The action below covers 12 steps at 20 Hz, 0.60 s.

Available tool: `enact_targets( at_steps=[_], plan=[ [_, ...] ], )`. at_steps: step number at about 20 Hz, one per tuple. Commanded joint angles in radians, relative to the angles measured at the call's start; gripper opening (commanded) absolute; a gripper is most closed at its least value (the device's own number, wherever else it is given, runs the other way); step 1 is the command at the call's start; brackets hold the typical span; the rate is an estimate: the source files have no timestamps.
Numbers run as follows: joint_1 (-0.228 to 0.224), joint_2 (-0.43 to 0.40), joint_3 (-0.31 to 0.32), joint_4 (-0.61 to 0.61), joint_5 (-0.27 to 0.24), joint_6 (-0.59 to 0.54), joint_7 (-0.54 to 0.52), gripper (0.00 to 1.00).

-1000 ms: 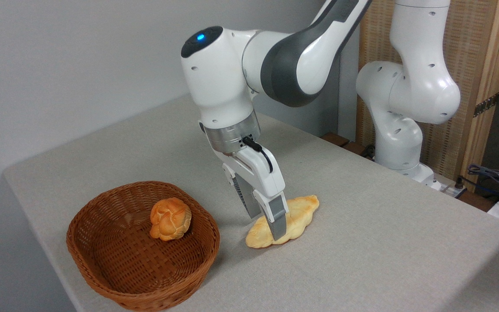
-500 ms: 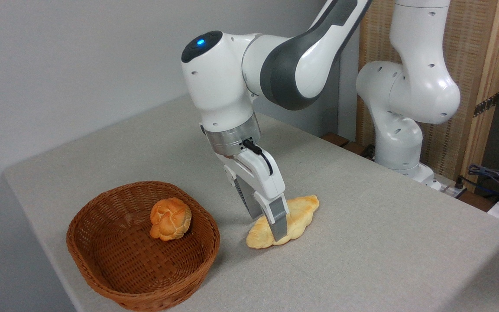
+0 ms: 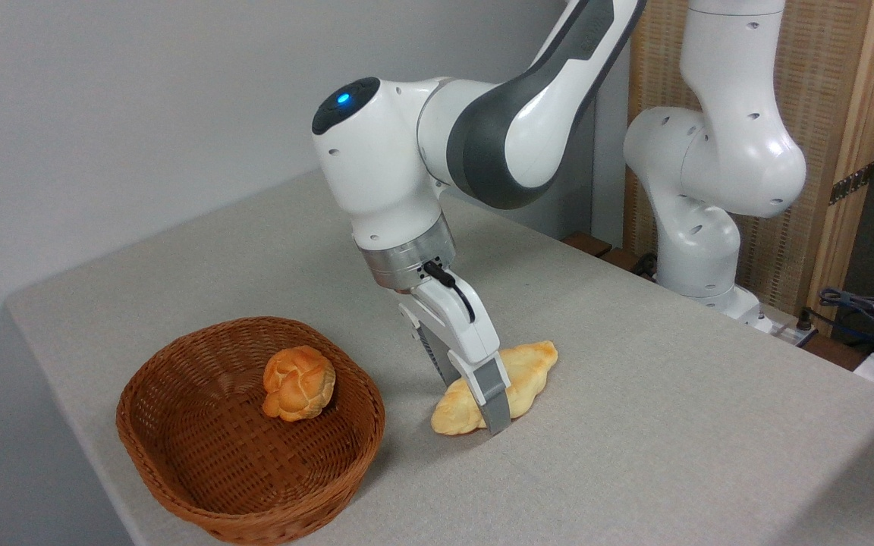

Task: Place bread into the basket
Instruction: 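Lower the gripper onto the golden bread and close on its middle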

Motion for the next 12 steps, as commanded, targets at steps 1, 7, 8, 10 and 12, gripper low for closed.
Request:
enact_targets(
  at_steps=[1,7,8,10,12],
  plan=[
    [-0.008,-0.010,0.007,-0.003,0.016,-0.003,0.017,0.40],
    [-0.008,-0.013,0.005,0.003,0.016,-0.003,0.015,0.39],
    [-0.008,-0.016,0.007,0.004,0.016,-0.003,0.015,0.39],
    [-0.006,-0.022,0.007,0.012,0.015,-0.004,0.018,0.39],
    [-0.006,-0.022,0.007,0.018,0.015,-0.009,0.018,0.39]
  ],
)
